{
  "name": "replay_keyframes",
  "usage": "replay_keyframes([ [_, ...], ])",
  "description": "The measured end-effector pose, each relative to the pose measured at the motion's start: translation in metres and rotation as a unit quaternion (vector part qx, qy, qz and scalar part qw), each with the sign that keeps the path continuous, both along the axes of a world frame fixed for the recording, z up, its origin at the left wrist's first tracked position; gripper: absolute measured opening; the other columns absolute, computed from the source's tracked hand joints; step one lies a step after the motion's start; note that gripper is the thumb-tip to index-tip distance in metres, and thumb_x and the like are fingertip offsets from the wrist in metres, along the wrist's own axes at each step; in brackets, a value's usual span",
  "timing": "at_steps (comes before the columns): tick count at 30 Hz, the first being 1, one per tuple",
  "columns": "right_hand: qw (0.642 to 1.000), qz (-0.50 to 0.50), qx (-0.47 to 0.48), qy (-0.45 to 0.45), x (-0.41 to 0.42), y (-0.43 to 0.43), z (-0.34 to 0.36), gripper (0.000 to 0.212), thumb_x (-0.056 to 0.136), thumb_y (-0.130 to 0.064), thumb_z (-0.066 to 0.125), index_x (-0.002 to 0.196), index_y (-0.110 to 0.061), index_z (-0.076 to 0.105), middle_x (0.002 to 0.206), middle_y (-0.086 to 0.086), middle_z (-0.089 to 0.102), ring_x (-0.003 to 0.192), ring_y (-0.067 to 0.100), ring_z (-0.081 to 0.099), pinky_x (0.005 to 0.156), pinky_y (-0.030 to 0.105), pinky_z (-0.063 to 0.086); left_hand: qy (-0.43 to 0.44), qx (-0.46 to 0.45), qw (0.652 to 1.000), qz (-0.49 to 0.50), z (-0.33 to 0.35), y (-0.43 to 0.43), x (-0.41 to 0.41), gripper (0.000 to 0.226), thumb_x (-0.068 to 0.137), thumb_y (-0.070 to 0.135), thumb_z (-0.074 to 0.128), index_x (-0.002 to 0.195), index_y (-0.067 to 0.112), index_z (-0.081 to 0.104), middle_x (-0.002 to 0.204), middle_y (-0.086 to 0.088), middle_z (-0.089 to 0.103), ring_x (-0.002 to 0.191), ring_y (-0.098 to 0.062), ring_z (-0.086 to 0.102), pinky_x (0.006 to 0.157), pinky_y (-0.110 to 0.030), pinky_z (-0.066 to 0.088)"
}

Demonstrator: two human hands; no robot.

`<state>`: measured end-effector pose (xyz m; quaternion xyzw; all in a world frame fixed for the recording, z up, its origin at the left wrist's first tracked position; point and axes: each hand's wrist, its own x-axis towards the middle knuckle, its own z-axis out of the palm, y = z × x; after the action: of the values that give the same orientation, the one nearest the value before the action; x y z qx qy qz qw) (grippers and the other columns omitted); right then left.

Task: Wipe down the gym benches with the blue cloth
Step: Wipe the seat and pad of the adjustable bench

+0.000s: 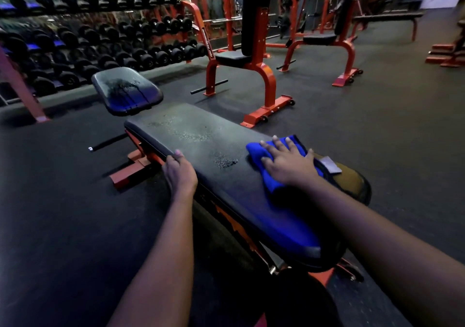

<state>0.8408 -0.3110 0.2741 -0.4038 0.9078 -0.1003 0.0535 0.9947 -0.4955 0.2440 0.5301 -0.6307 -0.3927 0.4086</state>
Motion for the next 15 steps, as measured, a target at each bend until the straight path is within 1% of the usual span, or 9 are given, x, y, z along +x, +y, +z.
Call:
replay_keyframes([
  [1,1.000,-0.016,0.004,-0.007,-0.012,-0.012,0.001,0.055,0.102,-0.051,0.024,0.154,-0.045,0.009,0.165,-0.009,-0.003,0.152,0.020,-0.005,0.111,0.071,0.002,-0.008,0.008,1.000,-0.005,0.000,-0.006,-0.003,0.057,0.106,0.041,0.024,0.143,0.001,0.040,0.148,-0.023,0.036,0.134,-0.037,0.037,0.110,-0.040,0.028],
  [3,0.999,-0.042,0.011,-0.020,-0.022,-0.026,0.004,0.056,0.101,-0.052,0.022,0.155,-0.044,0.008,0.165,-0.008,-0.004,0.152,0.021,-0.005,0.111,0.071,0.001,-0.015,0.037,0.999,-0.008,-0.003,-0.016,-0.006,0.063,0.105,0.044,0.022,0.152,0.003,0.022,0.157,-0.021,0.021,0.142,-0.035,0.028,0.114,-0.040,0.022],
  [4,0.999,-0.047,0.013,-0.021,-0.021,-0.029,0.004,0.056,0.101,-0.053,0.021,0.155,-0.044,0.007,0.165,-0.008,-0.005,0.152,0.021,-0.005,0.112,0.070,0.001,-0.015,0.050,0.999,-0.006,-0.003,-0.022,-0.006,0.065,0.105,0.045,0.022,0.154,0.003,0.015,0.159,-0.020,0.017,0.143,-0.035,0.025,0.115,-0.040,0.021],
  [5,0.999,-0.047,0.016,-0.017,-0.015,-0.026,0.004,0.056,0.101,-0.055,0.021,0.155,-0.044,0.006,0.165,-0.008,-0.006,0.152,0.020,-0.006,0.112,0.069,0.000,-0.012,0.059,0.998,-0.005,-0.002,-0.029,-0.008,0.066,0.105,0.045,0.022,0.155,0.003,0.012,0.159,-0.021,0.017,0.143,-0.035,0.025,0.115,-0.040,0.021],
  [8,0.999,-0.034,0.020,0.014,0.009,0.001,-0.006,0.056,0.100,-0.059,0.020,0.153,-0.049,0.004,0.164,-0.012,-0.009,0.152,0.016,-0.007,0.114,0.064,0.000,0.016,0.081,0.997,0.008,0.003,-0.046,-0.013,0.068,0.105,0.045,0.022,0.154,0.002,0.009,0.158,-0.024,0.019,0.143,-0.037,0.026,0.114,-0.041,0.022],
  [11,0.998,-0.048,0.028,0.011,0.015,0.015,-0.009,0.054,0.100,-0.059,0.020,0.151,-0.053,0.003,0.163,-0.016,-0.010,0.151,0.013,-0.009,0.116,0.064,0.001,0.045,0.103,0.993,0.025,0.000,-0.058,-0.023,0.068,0.105,0.044,0.023,0.155,0.004,0.001,0.158,-0.025,0.017,0.143,-0.037,0.026,0.114,-0.040,0.022],
  [15,0.994,-0.104,0.029,-0.006,-0.015,-0.029,0.000,0.055,0.101,-0.056,0.021,0.153,-0.048,0.006,0.165,-0.011,-0.005,0.152,0.020,-0.002,0.112,0.069,0.004,0.071,0.092,0.992,0.046,-0.009,-0.064,-0.030,0.067,0.104,0.045,0.024,0.156,0.008,0.003,0.156,-0.024,0.023,0.139,-0.037,0.032,0.112,-0.040,0.025],
])
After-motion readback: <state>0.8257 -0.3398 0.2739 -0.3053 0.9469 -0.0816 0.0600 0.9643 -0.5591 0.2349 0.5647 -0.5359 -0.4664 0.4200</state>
